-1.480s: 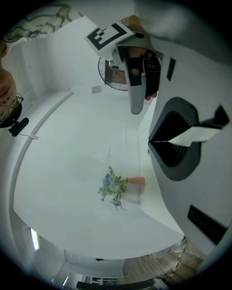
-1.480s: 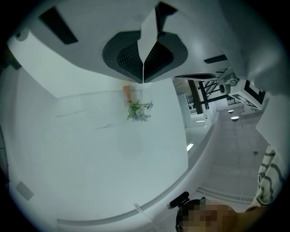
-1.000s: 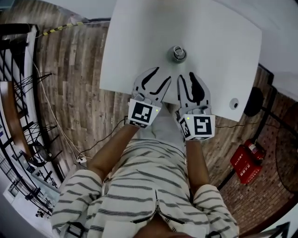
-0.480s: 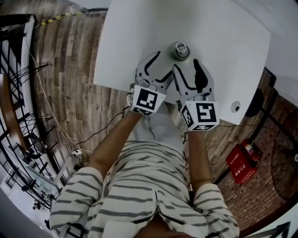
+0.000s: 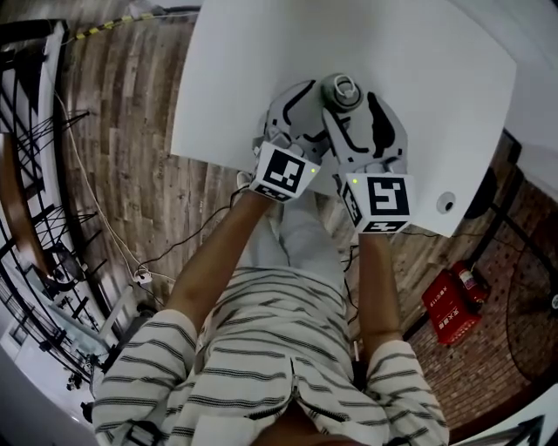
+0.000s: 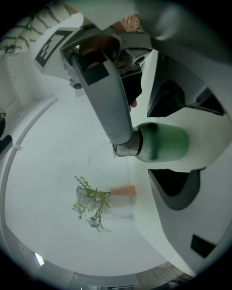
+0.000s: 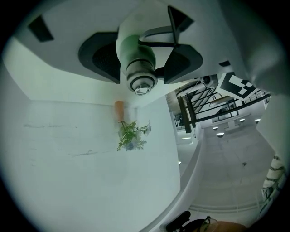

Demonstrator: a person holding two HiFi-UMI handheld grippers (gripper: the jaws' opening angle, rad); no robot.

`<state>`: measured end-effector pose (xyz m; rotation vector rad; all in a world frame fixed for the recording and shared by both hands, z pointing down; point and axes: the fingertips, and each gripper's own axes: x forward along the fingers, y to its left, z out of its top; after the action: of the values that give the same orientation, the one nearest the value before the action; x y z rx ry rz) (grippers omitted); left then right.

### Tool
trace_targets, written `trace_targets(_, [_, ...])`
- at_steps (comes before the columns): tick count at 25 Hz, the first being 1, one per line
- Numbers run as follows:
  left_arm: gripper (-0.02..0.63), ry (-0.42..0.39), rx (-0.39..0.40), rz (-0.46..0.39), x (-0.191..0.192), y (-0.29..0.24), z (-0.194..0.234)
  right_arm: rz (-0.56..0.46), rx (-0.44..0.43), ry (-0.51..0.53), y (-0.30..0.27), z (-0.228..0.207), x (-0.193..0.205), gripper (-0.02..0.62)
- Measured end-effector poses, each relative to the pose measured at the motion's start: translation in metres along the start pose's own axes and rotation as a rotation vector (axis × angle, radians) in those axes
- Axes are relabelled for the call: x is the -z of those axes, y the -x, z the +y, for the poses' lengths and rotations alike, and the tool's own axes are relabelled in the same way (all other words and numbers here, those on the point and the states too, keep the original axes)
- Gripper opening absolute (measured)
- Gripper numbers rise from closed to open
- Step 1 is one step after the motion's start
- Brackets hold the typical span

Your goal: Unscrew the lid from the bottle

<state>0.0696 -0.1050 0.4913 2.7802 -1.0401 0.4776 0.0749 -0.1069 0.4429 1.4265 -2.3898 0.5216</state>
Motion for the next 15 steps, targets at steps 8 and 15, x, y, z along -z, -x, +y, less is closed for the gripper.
trace_targets(8, [0.325,-0.003,0.025,-0.04,-0.001,-0.011,0.003,0.017,0.007,0.022,-0.014,-0.003,0.008,0.29])
trace_targets(15, [0.316,-0.011,0.04,-0.073,-0.007,-0.016,-0.003,0.042,0.036,0.077,-0.019,-0.002,0.009,0.258])
